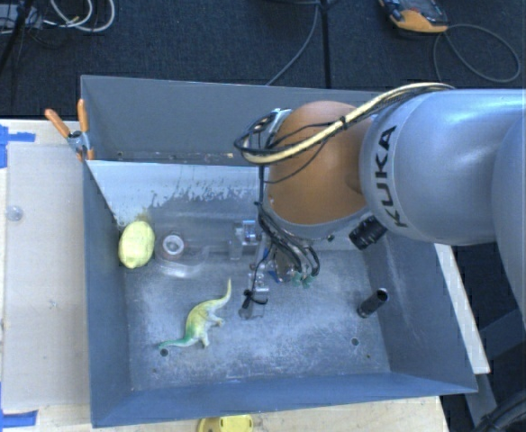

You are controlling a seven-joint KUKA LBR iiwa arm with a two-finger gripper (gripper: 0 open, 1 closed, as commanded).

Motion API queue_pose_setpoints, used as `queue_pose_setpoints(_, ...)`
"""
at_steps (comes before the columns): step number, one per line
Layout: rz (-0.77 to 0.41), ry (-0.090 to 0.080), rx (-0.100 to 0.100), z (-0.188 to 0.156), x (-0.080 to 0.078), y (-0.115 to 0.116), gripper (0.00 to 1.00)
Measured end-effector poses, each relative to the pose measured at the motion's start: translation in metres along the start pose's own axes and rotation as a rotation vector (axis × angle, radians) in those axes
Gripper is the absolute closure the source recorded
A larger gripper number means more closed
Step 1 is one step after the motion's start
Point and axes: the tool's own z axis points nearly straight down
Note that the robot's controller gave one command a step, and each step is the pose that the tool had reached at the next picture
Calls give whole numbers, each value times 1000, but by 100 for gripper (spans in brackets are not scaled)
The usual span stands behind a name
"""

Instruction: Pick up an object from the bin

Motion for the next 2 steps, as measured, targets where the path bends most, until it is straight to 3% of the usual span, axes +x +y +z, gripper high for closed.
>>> queue_pose_setpoints(1, 3, -8, -1, -5, -2, -1, 0)
queue_pose_setpoints(2, -107, -9, 0, 29, -2, 11, 0)
